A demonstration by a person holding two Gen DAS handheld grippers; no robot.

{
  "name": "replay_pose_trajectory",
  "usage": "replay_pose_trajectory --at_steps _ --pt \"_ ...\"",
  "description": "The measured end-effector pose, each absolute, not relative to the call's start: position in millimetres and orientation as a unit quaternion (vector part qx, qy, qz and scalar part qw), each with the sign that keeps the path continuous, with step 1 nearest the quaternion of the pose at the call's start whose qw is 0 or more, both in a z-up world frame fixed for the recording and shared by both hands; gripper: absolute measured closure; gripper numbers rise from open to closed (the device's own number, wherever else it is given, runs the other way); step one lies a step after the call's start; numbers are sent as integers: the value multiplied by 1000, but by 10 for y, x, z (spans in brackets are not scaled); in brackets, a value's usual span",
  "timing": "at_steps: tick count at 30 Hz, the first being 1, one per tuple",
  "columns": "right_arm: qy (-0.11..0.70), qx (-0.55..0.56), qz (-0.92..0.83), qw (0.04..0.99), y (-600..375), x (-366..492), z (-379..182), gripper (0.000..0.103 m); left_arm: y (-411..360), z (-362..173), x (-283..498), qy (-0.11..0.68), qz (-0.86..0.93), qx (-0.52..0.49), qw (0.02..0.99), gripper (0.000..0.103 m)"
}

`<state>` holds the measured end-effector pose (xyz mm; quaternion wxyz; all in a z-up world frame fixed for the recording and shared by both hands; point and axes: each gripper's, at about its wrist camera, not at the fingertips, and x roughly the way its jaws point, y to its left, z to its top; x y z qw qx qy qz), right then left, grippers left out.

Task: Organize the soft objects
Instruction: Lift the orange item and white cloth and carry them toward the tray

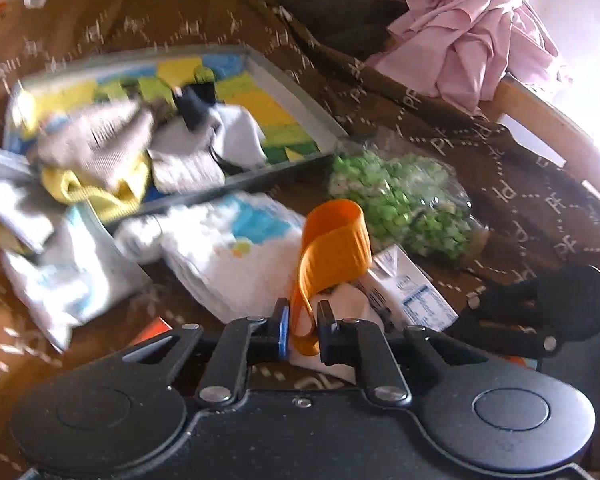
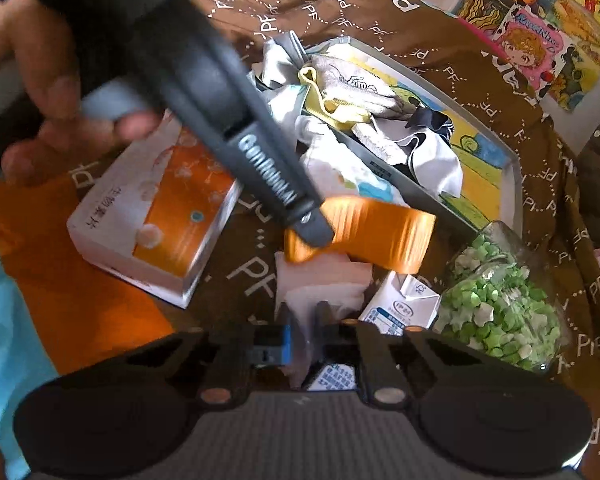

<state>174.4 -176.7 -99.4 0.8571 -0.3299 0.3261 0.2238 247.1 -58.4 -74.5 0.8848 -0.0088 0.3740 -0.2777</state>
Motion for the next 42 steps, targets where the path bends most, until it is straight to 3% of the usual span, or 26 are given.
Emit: replay_pose_trajectory --at_steps 2,16,31,42 --pt "312 -341 213 861 -1742 1734 -991 100 -582 -697 2458 363 -269 -2 892 90" --pt "156 -478 85 860 -1598 1544 -946 102 -544 -466 2303 279 -240 13 930 91" --pt "90 -478 4 874 -1689 1790 -780 101 -418 -399 2610 222 -229 -8 948 91" --pt "25 -434 7 900 -1501 2655 -444 101 -92 -292 3220 172 -194 -40 965 91"
